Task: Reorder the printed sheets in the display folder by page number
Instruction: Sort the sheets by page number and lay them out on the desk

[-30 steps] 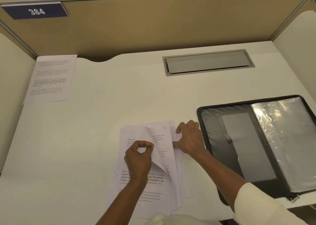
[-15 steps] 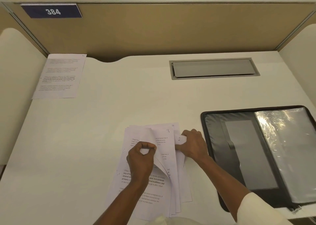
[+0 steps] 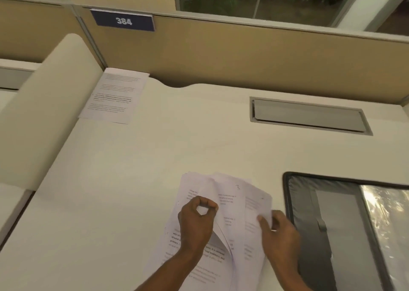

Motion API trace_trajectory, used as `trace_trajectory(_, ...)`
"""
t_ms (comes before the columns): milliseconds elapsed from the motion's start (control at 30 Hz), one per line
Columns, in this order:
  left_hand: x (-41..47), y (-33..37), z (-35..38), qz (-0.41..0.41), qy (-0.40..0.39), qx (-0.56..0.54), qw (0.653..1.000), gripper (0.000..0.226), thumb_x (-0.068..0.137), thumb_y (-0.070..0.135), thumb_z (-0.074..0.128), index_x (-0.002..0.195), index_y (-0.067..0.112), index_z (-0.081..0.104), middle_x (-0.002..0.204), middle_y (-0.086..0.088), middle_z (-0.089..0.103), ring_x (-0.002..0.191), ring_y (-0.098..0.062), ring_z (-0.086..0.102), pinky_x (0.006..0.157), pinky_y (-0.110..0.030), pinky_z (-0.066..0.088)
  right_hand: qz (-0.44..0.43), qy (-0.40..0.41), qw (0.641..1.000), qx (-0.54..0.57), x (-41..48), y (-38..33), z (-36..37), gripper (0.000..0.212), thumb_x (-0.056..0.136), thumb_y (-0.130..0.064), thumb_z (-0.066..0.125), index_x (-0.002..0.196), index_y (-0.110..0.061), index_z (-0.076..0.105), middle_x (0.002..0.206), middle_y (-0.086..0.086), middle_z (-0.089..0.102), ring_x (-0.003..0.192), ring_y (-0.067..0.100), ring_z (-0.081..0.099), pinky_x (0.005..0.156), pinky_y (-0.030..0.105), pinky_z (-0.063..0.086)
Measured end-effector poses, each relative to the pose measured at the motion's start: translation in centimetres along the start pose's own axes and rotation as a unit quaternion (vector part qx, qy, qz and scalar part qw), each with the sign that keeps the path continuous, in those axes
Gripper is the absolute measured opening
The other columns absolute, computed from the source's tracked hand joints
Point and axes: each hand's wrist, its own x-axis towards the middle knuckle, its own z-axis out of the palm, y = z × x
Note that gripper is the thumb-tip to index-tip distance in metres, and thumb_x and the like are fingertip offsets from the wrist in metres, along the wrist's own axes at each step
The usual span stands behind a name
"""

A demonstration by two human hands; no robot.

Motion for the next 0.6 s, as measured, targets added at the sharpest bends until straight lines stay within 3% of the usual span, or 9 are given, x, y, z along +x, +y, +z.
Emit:
trace_trajectory(67,-0.1,0.1,-0.1,-0.009,0.0,-0.005,1.0,0.02,0.087,0.005,0.083,0.079,0.023,0.078,0.082,0.018,0.077,0.084,0.003,0.071,0.073,-0.004,0.049,-0.017,0.075,0.997,0.03,0.7,-0.9,-2.1,0.011,0.099,-0.029,0.069,0.097,-0.02,0.063,0.085,0.002,0.065,0.078,0.033,0.065,0.066,0.034,0.046)
trace_trajectory(167,0.0,-0.1,0.0,-0.006,-0.007,-0.005,1.0,0.019,0.087,0.005,0.083,0.079,0.022,0.078,0.082,0.016,0.077,0.083,0.001,0.072,0.072,-0.007,0.05,-0.054,0.175,0.983,0.001,3.8,-1.4,-5.1,0.034,0.104,-0.045,0.051,0.103,-0.012,0.058,0.092,0.02,0.063,0.08,0.043,0.062,0.071,0.043,0.046)
trace_trajectory(267,0.0,-0.2,0.1,-0.01,-0.014,-0.002,1.0,0.019,0.087,0.008,0.083,0.079,0.024,0.078,0.082,0.018,0.077,0.081,0.002,0.071,0.077,-0.012,0.05,-0.085,0.241,0.967,-0.014,7.5,-3.3,-8.4,0.035,0.105,-0.039,0.046,0.111,-0.005,0.054,0.089,0.035,0.064,0.077,0.051,0.063,0.069,0.048,0.045)
trace_trajectory(367,0.1,-0.4,0.1,-0.013,-0.013,-0.003,1.0,0.019,0.088,0.01,0.083,0.079,0.025,0.077,0.082,0.02,0.076,0.074,0.002,0.068,0.071,-0.01,0.049,-0.13,0.259,0.957,-0.011,11.0,-5.8,-10.8,0.03,0.11,-0.031,0.049,0.118,-0.003,0.054,0.091,0.034,0.067,0.074,0.049,0.065,0.067,0.04,0.041)
trace_trajectory(533,0.9,-1.1,0.1,-0.029,-0.027,0.021,0.999,0.021,0.088,0.014,0.083,0.076,0.03,0.075,0.084,0.022,0.075,0.083,-0.006,0.07,0.094,-0.039,0.056,-0.139,0.234,0.96,0.063,16.5,-10.7,-10.3,0.026,0.107,-0.025,0.058,0.117,-0.001,0.055,0.114,0.028,0.07,0.094,0.045,0.067,0.078,0.042,0.049)
trace_trajectory(600,1.1,-1.0,0.2,-0.025,-0.027,0.027,0.999,0.023,0.085,0.014,0.084,0.073,0.031,0.074,0.082,0.023,0.075,0.083,-0.004,0.07,0.097,-0.039,0.055,-0.125,0.204,0.965,0.106,18.9,-12.5,-8.6,0.029,0.105,-0.028,0.061,0.12,-0.004,0.055,0.119,0.023,0.069,0.103,0.039,0.066,0.084,0.042,0.051)
